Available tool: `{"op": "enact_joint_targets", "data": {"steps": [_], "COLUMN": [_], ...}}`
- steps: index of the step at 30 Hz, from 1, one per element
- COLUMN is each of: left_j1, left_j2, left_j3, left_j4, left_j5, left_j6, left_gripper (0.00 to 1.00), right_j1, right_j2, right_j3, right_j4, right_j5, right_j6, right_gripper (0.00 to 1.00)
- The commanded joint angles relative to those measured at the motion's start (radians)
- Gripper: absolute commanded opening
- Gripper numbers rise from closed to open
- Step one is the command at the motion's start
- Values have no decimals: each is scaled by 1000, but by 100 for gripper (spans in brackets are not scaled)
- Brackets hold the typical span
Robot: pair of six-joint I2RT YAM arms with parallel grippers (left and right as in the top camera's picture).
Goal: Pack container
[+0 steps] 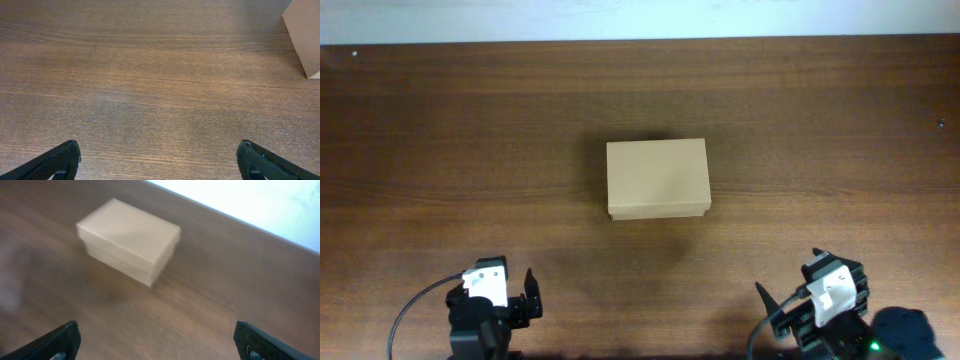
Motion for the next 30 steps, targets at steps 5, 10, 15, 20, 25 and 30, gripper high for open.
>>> {"op": "enact_joint_targets", "data": {"steps": [5, 10, 15, 20, 25, 30], "left_j1": [5, 5, 5, 5, 5, 5], "left_j2": [-15, -15, -15, -15, -15, -15], "left_j3": [-12, -12, -12, -12, -12, -12], "left_j4": [0, 0, 0, 0, 0, 0], "left_j5": [3, 3, 3, 3, 3, 3], "left_j6": [19, 19, 19, 19, 19, 19], "left_gripper": [100, 100, 100, 100, 100, 99], "right_j1": [-124, -186, -208, -211, -211, -222], "right_j2": [-138, -198, -238, -238, -238, -238], "right_j3": [-229, -346, -437, -496, -557, -594], "right_j4": [68, 85, 109, 145, 190, 230], "right_j5": [33, 23, 22, 14, 14, 10], "right_j6": [-7, -6, -3, 11, 87, 88], "right_gripper": [99, 99, 99, 99, 99, 99]}}
